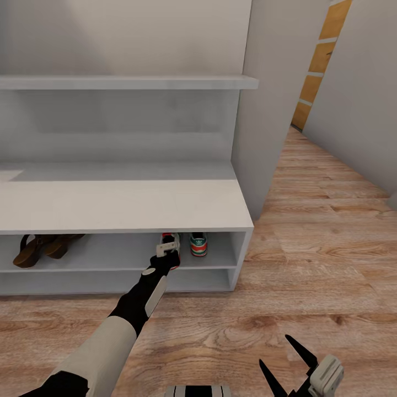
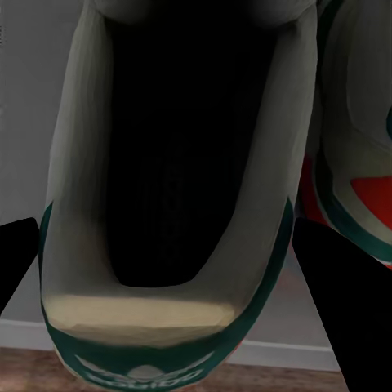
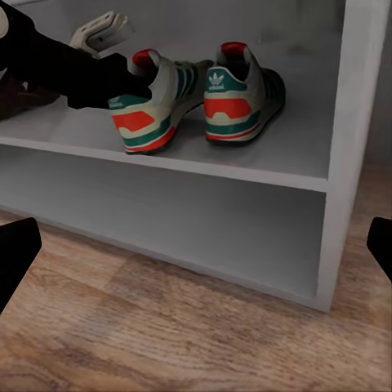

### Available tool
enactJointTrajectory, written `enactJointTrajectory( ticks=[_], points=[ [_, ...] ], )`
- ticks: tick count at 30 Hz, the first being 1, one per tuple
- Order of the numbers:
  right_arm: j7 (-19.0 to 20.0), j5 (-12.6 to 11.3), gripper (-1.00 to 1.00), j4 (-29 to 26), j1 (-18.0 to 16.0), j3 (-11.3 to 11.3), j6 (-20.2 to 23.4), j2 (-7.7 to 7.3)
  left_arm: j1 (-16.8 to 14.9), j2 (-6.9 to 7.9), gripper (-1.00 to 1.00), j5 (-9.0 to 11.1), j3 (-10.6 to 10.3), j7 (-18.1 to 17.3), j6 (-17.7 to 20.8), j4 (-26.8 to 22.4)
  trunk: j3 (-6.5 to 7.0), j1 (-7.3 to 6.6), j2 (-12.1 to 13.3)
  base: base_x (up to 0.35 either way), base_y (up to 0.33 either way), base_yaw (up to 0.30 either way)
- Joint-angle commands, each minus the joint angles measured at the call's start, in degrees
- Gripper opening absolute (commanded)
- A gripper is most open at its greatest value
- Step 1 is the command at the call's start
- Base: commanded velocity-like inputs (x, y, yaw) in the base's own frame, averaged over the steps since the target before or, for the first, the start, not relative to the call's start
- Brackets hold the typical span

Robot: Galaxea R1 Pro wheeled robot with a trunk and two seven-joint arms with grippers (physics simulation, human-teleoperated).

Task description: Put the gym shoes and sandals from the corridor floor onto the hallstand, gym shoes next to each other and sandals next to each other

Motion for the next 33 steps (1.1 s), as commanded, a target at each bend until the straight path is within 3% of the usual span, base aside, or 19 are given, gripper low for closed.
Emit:
enactJointTrajectory(
  ticks=[1, 17, 33],
  points=[
    [0.0, 0.0, 1.00, 0.0, 0.0, 0.0, 0.0, 0.00, 0.0, 0.00, -1.00, -0.1, 0.1, 0.1, 0.0, 1.1, -0.01, 0.02, 0.0, 0.000, 0.000, 0.000],
    [0.0, 0.0, 1.00, 0.0, 0.0, -0.2, 0.0, 0.00, 0.0, 0.00, -1.00, -0.1, 0.0, 0.1, -0.2, 1.1, -0.01, 0.02, 0.0, 0.004, 0.000, 0.000],
    [-0.1, 0.0, 1.00, 0.0, 0.0, -0.3, 0.0, 0.01, 0.0, 0.00, -1.00, -0.2, 0.0, 0.0, -0.2, 1.1, -0.01, 0.02, 0.0, 0.106, 0.000, 0.000]
  ],
)
